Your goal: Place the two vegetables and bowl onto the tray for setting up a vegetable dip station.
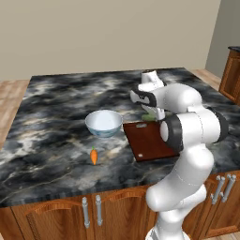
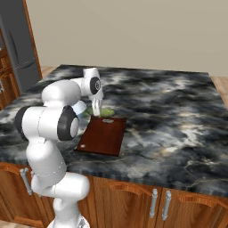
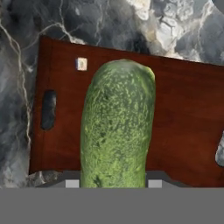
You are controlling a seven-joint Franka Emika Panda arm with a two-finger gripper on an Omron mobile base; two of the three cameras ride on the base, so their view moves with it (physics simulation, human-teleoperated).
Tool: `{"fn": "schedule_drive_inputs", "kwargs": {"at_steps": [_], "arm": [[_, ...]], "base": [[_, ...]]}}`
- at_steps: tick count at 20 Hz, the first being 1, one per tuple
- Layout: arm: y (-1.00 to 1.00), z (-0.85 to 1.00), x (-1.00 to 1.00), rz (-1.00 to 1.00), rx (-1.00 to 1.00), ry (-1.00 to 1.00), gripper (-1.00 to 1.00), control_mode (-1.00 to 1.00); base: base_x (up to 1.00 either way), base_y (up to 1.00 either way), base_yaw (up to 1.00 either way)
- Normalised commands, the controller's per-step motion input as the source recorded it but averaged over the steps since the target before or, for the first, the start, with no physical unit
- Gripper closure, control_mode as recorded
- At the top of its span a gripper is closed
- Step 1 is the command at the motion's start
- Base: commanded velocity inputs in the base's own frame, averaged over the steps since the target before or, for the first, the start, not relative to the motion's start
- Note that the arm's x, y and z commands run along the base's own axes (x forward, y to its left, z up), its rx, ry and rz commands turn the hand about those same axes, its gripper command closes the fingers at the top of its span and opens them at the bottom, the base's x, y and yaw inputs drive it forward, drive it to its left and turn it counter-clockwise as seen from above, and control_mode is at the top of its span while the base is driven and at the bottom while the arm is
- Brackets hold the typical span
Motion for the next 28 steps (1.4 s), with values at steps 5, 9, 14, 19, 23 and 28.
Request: {"fn": "schedule_drive_inputs", "kwargs": {"at_steps": [5,9,14,19,23,28], "arm": [[0.0,-0.64,0.32,0.05,0.0,-0.07,1.0,-1.0],[0.0,-0.59,0.26,0.05,0.0,-0.04,1.0,-1.0],[0.0,-0.32,0.26,0.03,0.0,-0.01,1.0,-1.0],[0.0,-0.24,0.29,0.02,0.0,-0.02,1.0,-1.0],[0.0,-0.16,0.37,0.01,0.0,-0.01,1.0,-1.0],[0.0,-0.11,0.42,0.0,0.0,0.0,1.0,-1.0]], "base": [[0.0,0.0,0.0],[0.0,0.0,0.0],[0.0,0.0,0.0],[0.0,0.0,0.0],[0.0,0.0,0.0],[0.0,0.0,0.0]]}}
